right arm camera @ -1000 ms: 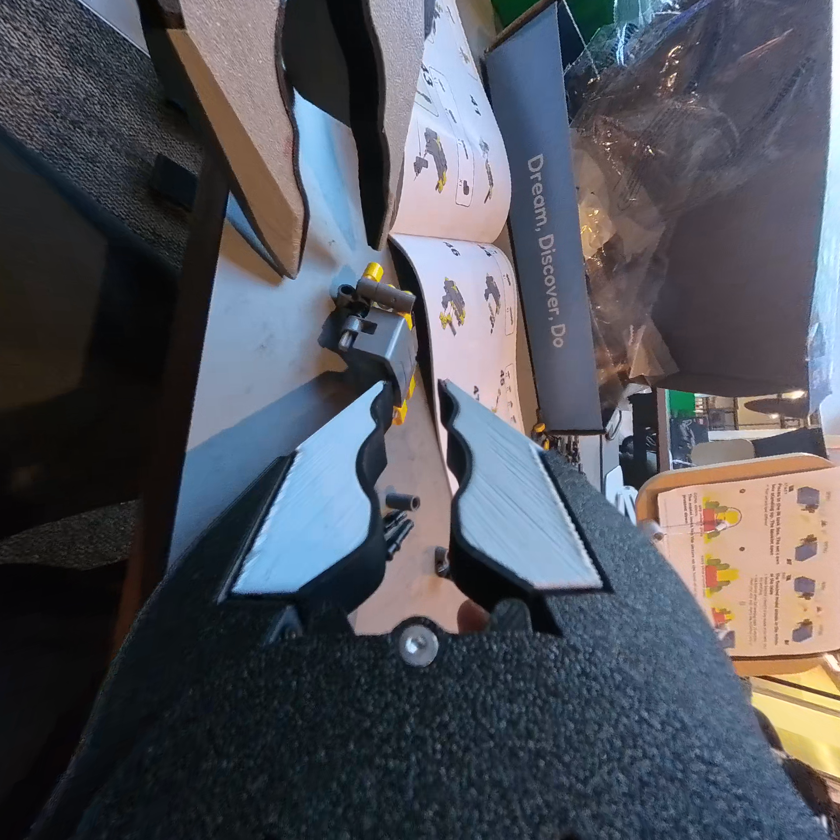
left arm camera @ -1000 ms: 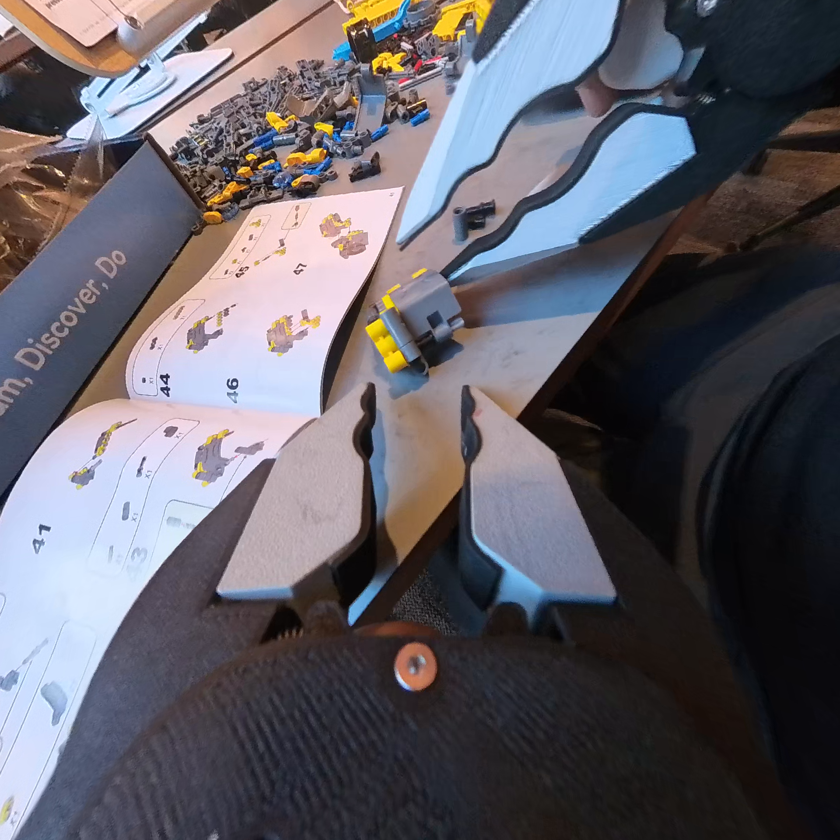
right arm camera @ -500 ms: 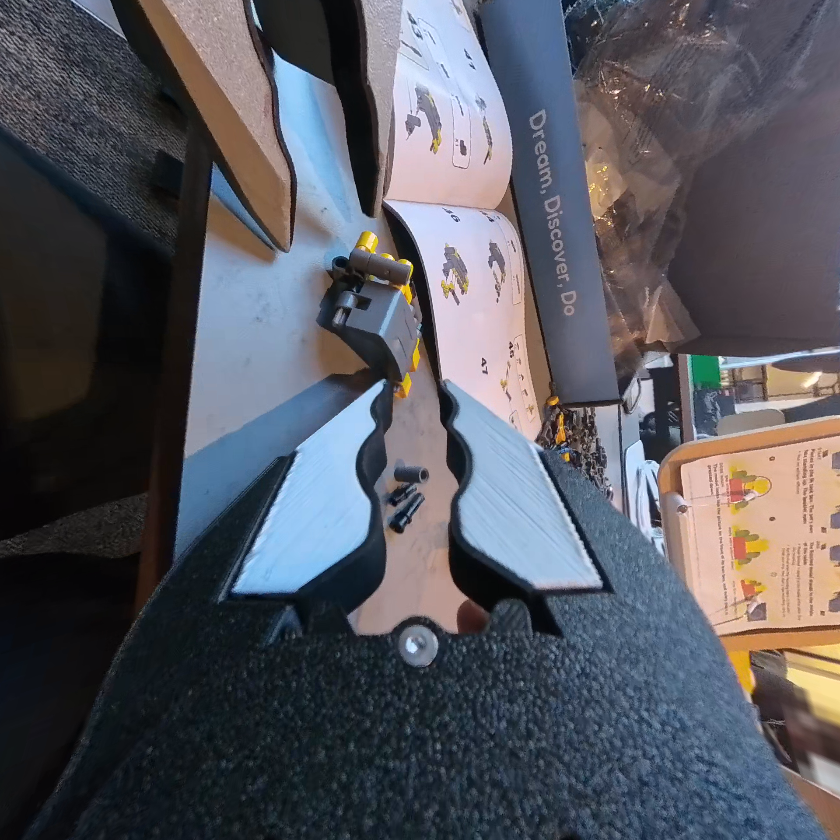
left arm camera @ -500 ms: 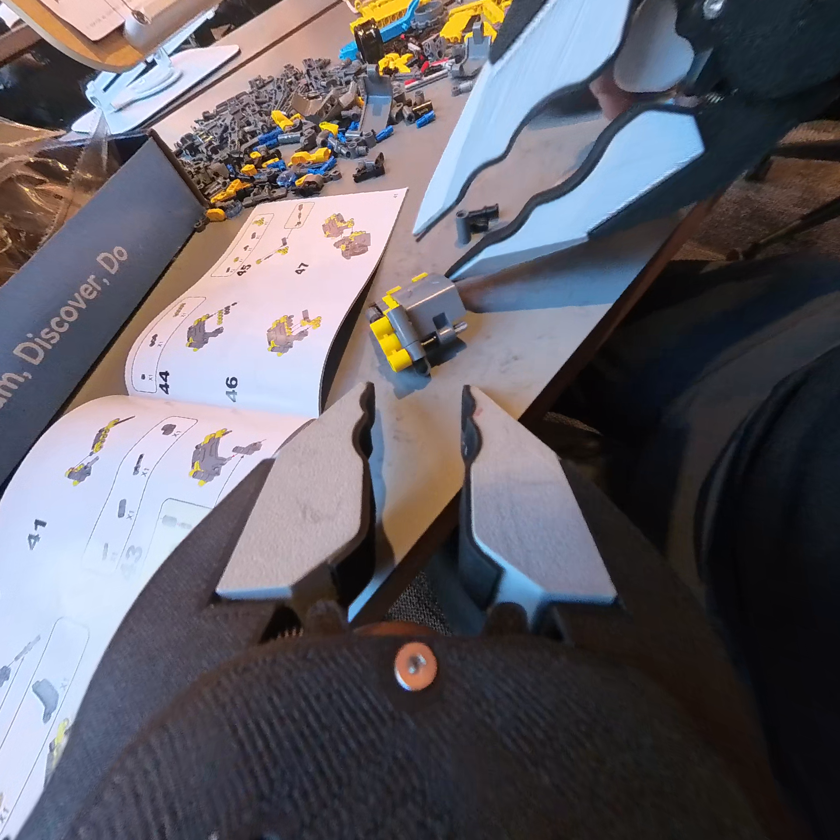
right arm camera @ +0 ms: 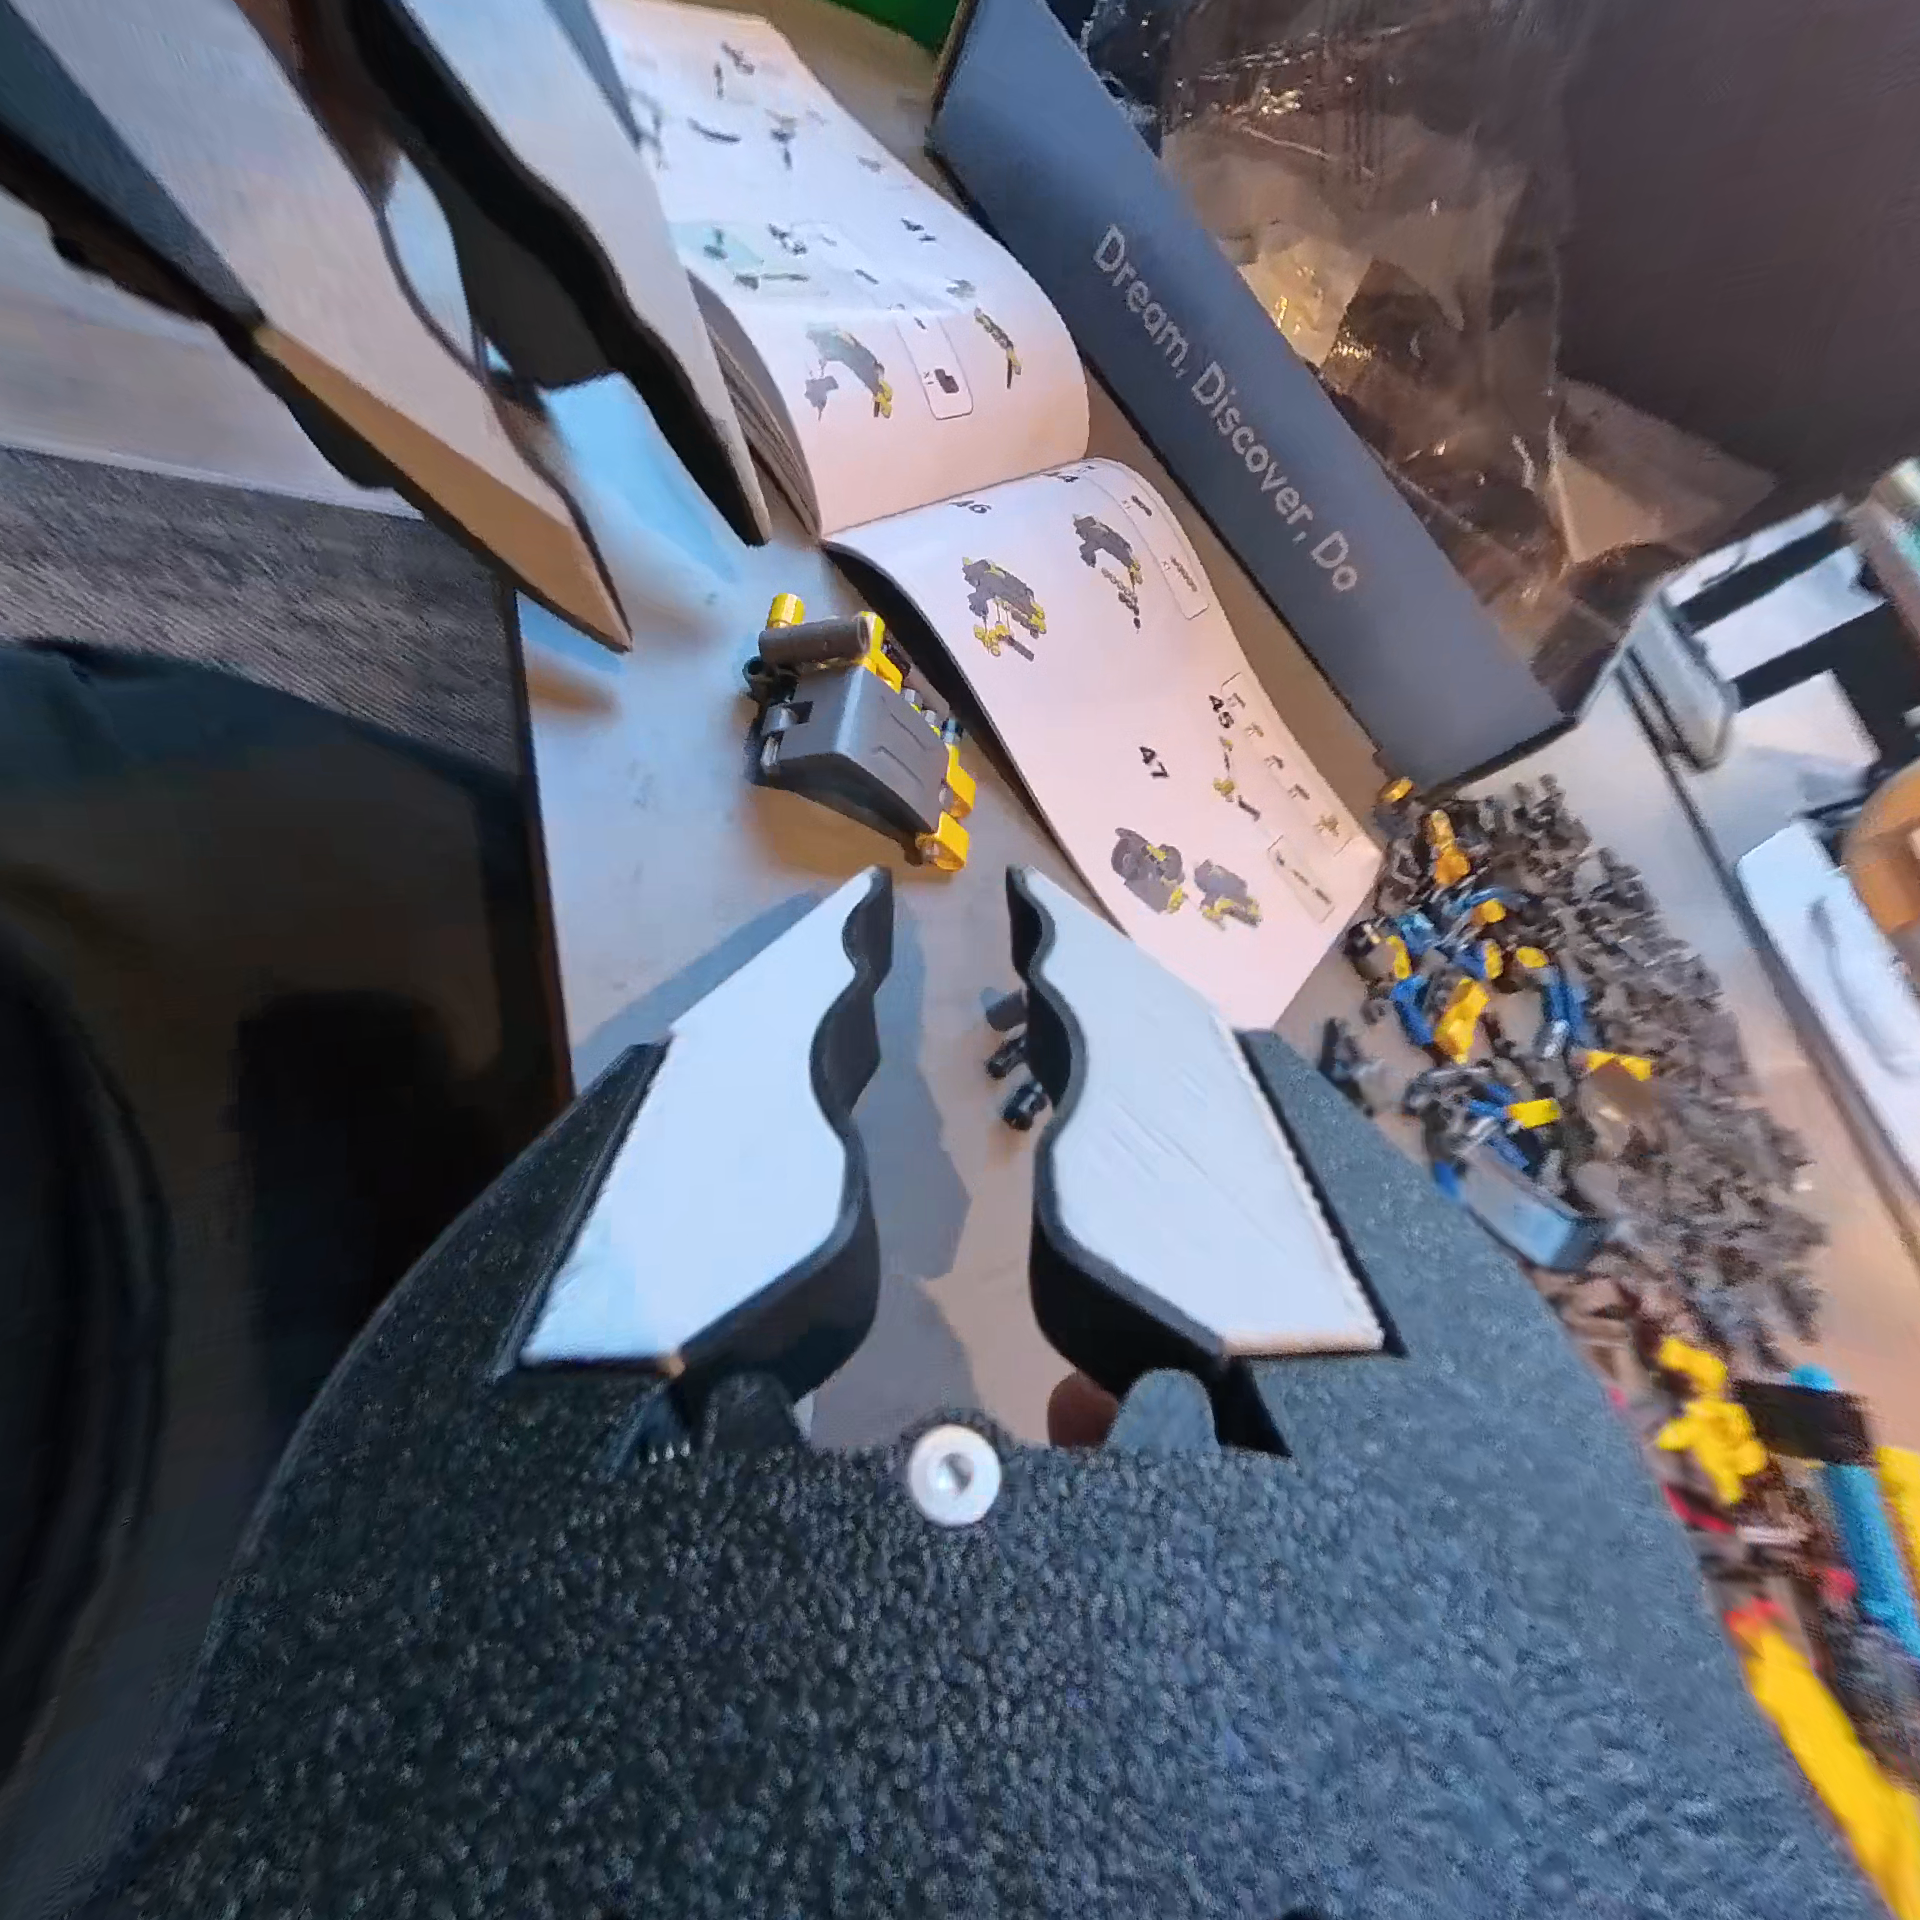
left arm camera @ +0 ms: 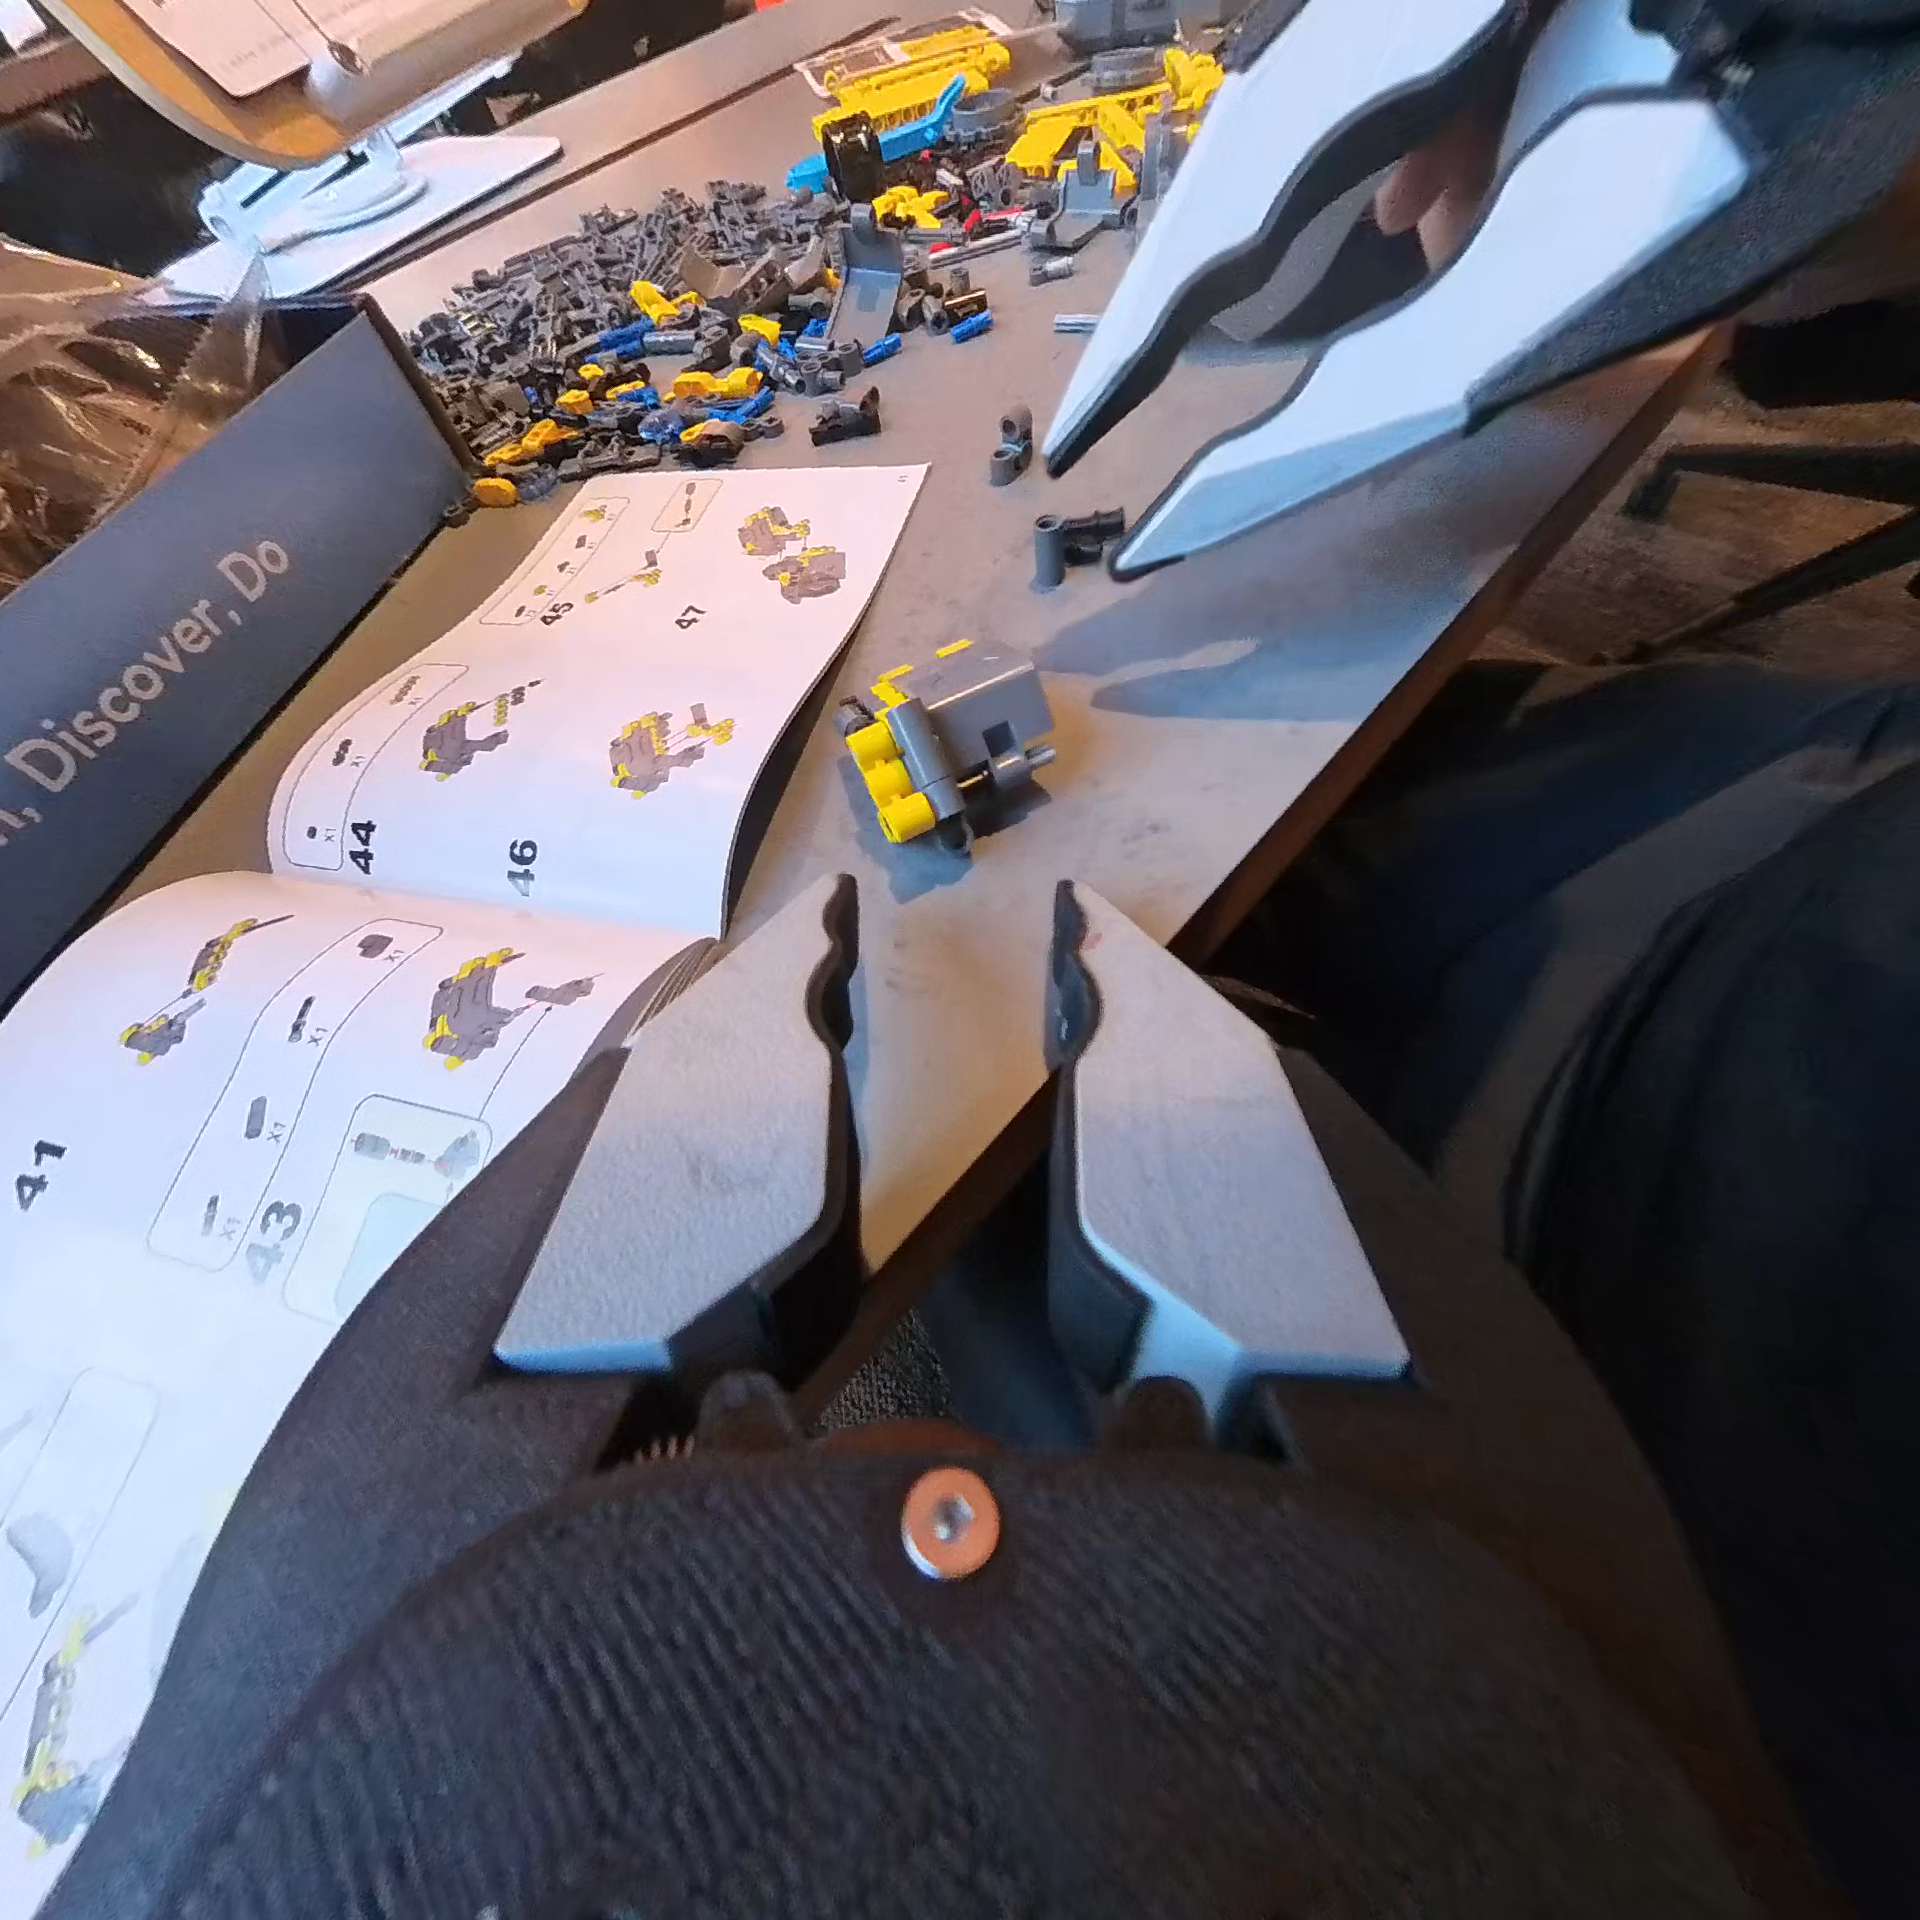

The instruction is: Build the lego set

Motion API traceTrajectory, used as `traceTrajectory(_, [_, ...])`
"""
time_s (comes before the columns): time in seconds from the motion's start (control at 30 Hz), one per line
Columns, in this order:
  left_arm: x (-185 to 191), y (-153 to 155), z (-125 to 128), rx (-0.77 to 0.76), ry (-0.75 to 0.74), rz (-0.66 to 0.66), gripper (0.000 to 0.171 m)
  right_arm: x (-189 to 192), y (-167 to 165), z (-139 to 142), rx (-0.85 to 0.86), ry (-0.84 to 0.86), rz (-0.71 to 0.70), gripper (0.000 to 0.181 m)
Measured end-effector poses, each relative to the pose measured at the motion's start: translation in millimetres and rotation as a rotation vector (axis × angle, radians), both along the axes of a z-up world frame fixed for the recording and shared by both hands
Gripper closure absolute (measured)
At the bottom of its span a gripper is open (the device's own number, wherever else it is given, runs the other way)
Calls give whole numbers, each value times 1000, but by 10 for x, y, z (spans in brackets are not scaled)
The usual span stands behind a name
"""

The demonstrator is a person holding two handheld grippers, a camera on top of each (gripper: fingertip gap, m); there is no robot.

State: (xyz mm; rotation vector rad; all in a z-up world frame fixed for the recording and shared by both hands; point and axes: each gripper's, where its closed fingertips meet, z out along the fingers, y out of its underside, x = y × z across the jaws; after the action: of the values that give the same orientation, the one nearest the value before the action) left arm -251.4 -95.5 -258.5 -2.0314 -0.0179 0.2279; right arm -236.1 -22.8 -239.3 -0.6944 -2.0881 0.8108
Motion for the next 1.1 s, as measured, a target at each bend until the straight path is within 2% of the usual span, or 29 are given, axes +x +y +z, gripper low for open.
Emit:
traceTrajectory(0.17, [-11,-17,3,9,13,-11,135,86,52,51,-212,-83,-34,158])
traceTrajectory(0.3, [-11,-8,18,30,-1,-15,135,105,136,91,-304,-103,-60,158])
traceTrajectory(0.73, [-24,28,31,49,-1,-9,134,145,154,6,-308,-168,-70,159])
traceTrajectory(1.1, [-5,41,32,50,-11,-13,131,197,347,-173,-316,-280,-198,153])
